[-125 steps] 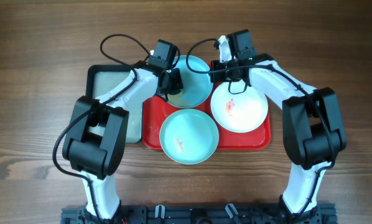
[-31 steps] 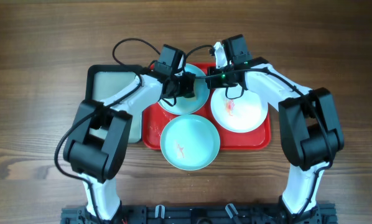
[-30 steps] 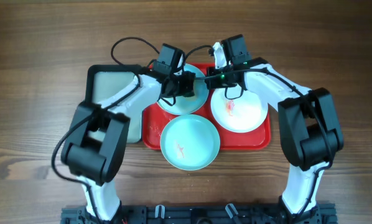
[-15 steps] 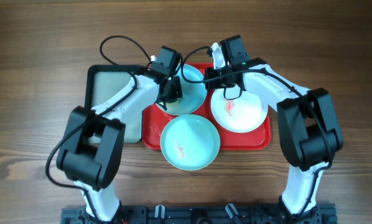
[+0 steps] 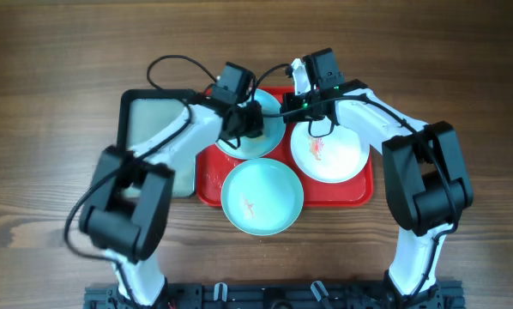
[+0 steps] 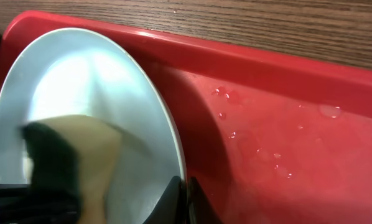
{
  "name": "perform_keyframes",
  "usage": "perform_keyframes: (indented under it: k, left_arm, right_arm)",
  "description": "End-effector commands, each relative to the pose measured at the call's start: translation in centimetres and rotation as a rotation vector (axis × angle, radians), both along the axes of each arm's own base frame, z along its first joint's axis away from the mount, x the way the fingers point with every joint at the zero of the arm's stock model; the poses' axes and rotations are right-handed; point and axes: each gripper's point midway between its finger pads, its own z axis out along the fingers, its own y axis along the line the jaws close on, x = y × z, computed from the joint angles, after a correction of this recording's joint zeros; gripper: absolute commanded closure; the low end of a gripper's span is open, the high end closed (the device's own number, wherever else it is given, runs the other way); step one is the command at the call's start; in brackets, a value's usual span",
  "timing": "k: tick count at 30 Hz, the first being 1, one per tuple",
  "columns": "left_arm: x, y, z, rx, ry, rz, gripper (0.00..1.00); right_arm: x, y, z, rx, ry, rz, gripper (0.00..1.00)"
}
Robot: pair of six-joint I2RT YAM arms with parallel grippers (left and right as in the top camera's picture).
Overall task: Clean dirty plates on tray and stack at the side
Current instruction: 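Scrub the blue plate with the sponge while right gripper holds it, then lift the sponge back over the black tray with the left gripper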
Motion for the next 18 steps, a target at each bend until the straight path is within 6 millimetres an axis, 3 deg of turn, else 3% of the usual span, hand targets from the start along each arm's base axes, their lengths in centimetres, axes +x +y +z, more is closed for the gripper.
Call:
perform_keyframes:
  k: [1,3,5,8,14,16,18]
  left_arm:
    - [1.8,3.4,9.5,-0.033,-0.200,0.095,0.96]
    - [1.4,7.2,11.2,0.040,-0.216,0.184,0.96]
    - [-0.3,13.7,11.8,0.169,-0.163,0.325,0.96]
    - [-1.8,17.9,10.6,0.220,-0.067,0.415,0.96]
    - [-2.0,19.6,10.6,0.302,-0.075,0.426,0.96]
    - [-2.7,20.4,10.3,0.349,-0.050,0.437,0.96]
    - [-3.5,21.3,10.2,0.404,-0.028,0.448,0.96]
  right_arm:
    - [-0.3,0.6,-0.4,0.015,0.011,0.019,0.96]
    - [-0.3,0.5,-0.4,0.012,0.009,0.019,0.96]
    - [-0.2,0.5,-0.4,0.012,0.007,0.020,0.95]
    - [-0.2,0.5,-0.4,0.012,0.007,0.019,0.90]
    - [0.1,-0.4,-0.8,-0.040,-0.002,-0.011,0.82]
    - [0.0,-0.6,-0.9,-0.049,0.001,-0.015,0.69]
    - [0.3,-1.1,-1.1,-0.081,-0.008,-0.031,0.65]
